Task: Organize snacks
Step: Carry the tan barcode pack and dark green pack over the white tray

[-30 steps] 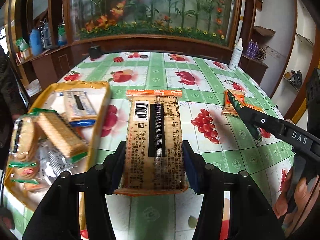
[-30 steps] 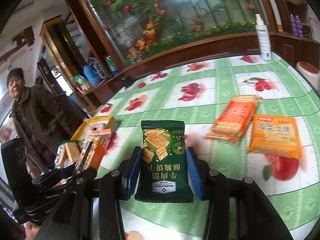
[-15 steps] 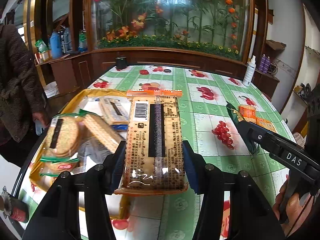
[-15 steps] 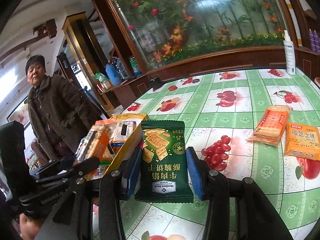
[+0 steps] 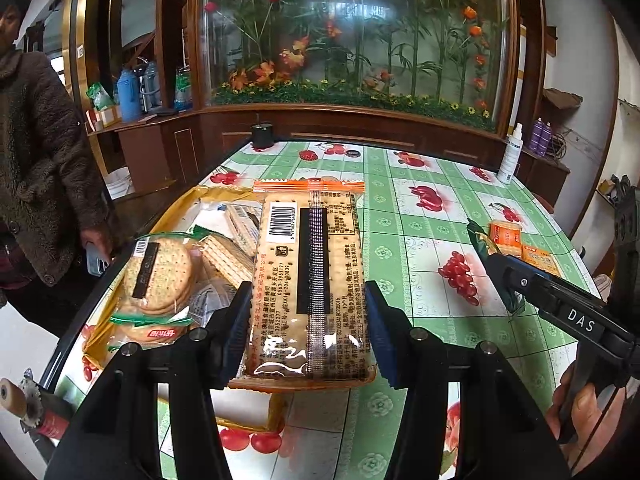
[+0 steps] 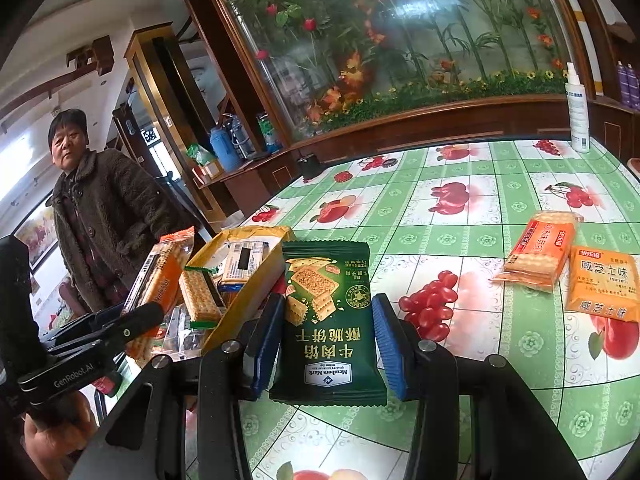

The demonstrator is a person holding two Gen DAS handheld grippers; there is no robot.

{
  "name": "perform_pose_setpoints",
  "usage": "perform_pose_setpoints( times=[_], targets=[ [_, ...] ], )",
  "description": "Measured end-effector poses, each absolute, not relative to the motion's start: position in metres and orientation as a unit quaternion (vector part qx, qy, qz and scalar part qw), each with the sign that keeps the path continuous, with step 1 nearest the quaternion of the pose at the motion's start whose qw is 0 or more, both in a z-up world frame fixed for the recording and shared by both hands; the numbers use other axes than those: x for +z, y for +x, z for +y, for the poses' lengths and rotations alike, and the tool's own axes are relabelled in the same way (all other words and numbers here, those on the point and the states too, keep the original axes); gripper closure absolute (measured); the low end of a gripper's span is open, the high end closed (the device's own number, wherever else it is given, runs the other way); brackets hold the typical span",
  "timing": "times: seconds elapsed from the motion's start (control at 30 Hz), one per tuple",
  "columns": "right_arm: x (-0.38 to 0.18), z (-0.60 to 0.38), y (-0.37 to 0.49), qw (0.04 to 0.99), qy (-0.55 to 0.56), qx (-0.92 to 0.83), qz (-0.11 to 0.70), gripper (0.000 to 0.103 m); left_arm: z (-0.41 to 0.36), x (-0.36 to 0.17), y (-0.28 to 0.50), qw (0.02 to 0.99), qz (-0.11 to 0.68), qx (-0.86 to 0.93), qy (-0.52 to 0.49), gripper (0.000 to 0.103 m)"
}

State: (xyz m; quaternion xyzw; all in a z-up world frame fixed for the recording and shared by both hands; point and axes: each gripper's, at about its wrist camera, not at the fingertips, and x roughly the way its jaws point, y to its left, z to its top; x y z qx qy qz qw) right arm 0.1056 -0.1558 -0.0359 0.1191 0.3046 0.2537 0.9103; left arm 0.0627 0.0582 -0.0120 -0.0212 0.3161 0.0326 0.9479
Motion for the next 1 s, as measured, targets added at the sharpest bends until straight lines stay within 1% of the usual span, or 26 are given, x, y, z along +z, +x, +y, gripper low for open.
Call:
perform_pose_setpoints(
  times=[1.0],
  targets=[
    [-0.032,-0.149,0.103,0.908,0.116,0.269,0.299,0.057,0.082,-0.008,0.049,0.950,0.305,0.056,-0.030,0.051]
  ],
)
